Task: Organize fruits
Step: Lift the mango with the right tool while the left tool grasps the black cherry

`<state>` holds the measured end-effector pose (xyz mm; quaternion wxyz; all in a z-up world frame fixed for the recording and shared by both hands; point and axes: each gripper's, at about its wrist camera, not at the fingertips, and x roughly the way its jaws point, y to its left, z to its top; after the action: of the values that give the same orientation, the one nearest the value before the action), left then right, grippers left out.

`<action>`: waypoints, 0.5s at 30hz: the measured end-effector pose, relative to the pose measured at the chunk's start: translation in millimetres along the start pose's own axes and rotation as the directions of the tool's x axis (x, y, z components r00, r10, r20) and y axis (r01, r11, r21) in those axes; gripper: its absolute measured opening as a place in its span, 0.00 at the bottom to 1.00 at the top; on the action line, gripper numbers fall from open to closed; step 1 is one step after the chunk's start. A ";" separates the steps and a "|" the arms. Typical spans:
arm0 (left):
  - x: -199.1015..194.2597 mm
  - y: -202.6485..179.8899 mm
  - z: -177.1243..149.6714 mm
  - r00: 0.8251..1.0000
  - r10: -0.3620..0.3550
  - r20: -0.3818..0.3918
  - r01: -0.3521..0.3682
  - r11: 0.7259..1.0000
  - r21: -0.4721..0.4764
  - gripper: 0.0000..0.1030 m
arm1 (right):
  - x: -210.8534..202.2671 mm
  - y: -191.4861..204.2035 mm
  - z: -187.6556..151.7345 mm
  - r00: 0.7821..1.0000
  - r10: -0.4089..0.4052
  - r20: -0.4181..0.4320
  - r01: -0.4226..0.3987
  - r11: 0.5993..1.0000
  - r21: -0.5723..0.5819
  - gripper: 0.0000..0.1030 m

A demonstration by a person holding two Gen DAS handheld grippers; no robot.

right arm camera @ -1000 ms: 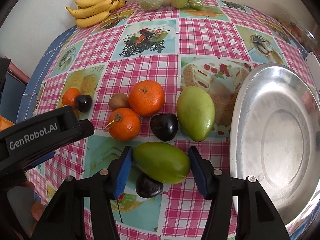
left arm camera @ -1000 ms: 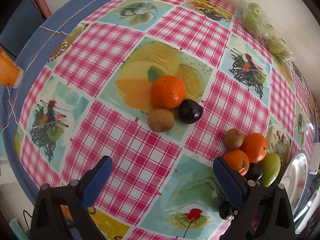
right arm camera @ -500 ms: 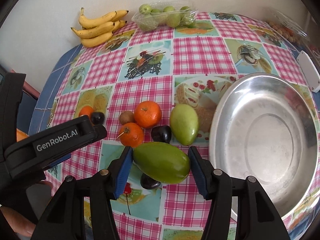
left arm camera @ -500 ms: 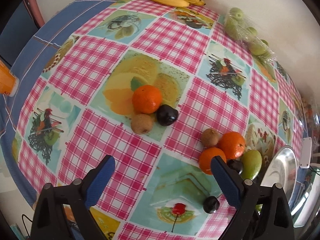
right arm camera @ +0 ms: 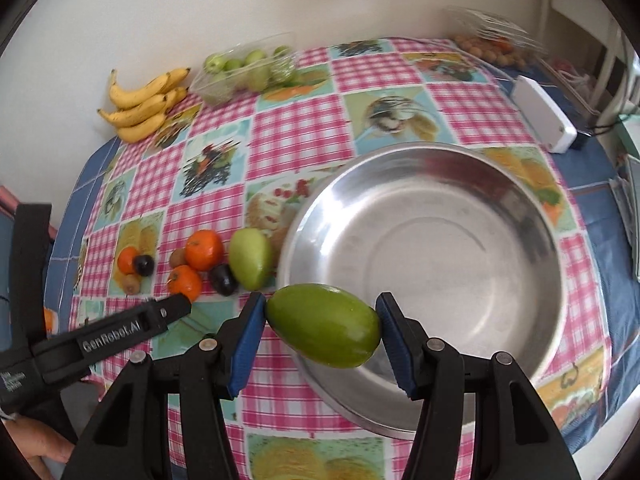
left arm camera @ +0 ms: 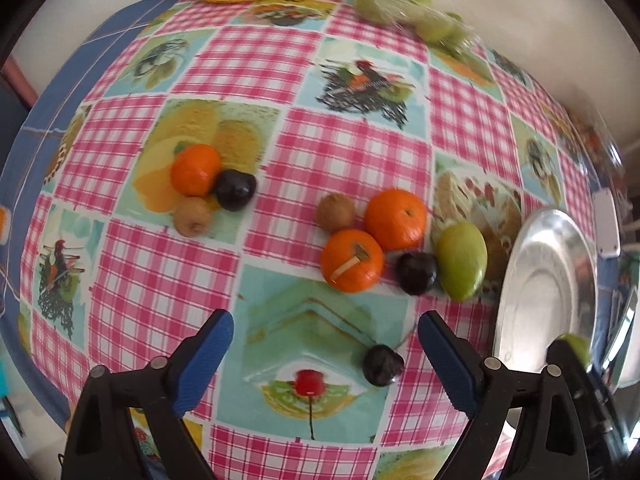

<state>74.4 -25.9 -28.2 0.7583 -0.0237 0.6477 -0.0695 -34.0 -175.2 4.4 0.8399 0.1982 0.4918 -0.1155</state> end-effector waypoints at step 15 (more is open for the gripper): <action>11.1 -26.1 -35.3 0.997 -0.024 -0.073 0.034 0.991 0.131 0.57 | -9.2 -16.3 -3.7 1.000 0.017 0.012 -0.017 0.999 0.042 0.56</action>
<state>39.4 -51.4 -41.3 0.7335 0.0198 0.6679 -0.1242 -47.7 -188.2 7.2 0.8393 0.2192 0.4829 -0.1197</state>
